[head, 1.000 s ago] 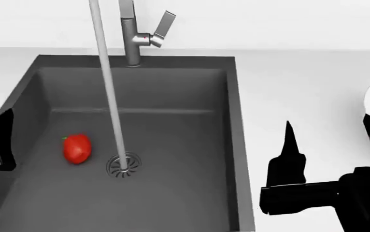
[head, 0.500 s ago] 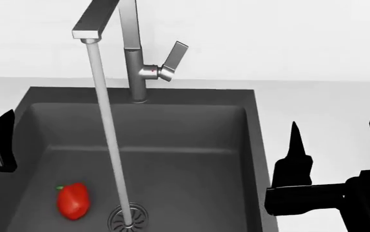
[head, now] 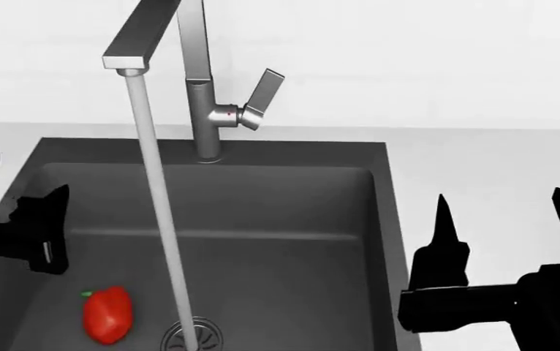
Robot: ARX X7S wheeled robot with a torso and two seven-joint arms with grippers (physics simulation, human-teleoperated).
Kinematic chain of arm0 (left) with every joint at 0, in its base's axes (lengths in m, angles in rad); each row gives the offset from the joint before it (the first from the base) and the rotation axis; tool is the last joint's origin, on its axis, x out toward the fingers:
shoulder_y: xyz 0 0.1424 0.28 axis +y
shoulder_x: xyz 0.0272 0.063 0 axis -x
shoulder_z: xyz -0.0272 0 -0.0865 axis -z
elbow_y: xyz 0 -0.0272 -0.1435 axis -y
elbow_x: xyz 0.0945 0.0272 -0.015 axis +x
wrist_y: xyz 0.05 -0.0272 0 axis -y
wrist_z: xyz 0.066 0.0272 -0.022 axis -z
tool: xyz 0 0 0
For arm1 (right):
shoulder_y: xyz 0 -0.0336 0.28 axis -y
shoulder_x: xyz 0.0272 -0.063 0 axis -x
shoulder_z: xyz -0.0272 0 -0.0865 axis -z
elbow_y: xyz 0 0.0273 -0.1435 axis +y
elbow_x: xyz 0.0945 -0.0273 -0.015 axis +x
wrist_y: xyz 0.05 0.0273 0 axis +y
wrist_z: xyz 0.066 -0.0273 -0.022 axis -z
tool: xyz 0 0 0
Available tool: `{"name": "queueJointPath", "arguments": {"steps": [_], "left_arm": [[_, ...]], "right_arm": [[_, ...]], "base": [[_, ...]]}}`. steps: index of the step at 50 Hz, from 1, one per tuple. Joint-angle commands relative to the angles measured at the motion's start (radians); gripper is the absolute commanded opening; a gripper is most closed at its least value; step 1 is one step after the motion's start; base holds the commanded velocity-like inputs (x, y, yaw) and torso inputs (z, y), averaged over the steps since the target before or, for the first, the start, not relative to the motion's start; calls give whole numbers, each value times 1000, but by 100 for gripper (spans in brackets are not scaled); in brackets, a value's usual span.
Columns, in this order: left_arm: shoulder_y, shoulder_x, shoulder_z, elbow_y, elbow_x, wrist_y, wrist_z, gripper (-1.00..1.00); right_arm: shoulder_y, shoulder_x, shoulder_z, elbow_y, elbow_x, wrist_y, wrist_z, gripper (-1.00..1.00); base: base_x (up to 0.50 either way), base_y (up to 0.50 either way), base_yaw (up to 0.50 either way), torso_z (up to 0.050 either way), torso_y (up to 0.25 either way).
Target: Pick the eggplants and mangos from the sink and place them in one bowl. Place the bell pepper in the other bowl. Then turn off the sink faucet.
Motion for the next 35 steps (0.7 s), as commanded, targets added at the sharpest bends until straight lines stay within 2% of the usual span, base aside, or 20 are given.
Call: {"name": "queueJointPath", "arguments": {"steps": [1,10,21,22,26,27,29,35], "left_arm": [[-125,137,124,-172,29,-120,69,100],[-166,254,187,-381,40,-159,101,100],[-222,371,319,-712,265,-74,305,100],[-216,388,293,-771,218,-99,278,100],[-204,394,339,-781,271,-83,310,100],[-214,419,340,-861,280,-85,294,100],[-221,442,357,-923,305,-66,338,100],[-225,471,370,-980,312,-75,342,100]], "right_arm": [[-18,-16,-4,15,-8,-5,-13,100],[-36,-29,-8,30,-37,-19,-40,100],[-67,-37,0,32,-57,-36,-61,100],[-72,-38,2,33,-55,-37,-62,100],[-65,-36,-6,34,-37,-30,-55,100],[-62,-34,-2,34,-35,-32,-54,100],[-65,-37,-2,37,-47,-38,-62,100],[-56,-41,-15,46,-53,-36,-67,100]], "base": [[0,0,0,0,0],[0,0,0,0,0],[0,0,0,0,0],[0,0,0,0,0],[0,0,0,0,0],[0,0,0,0,0],[0,0,0,0,0],[0,0,0,0,0]]}}
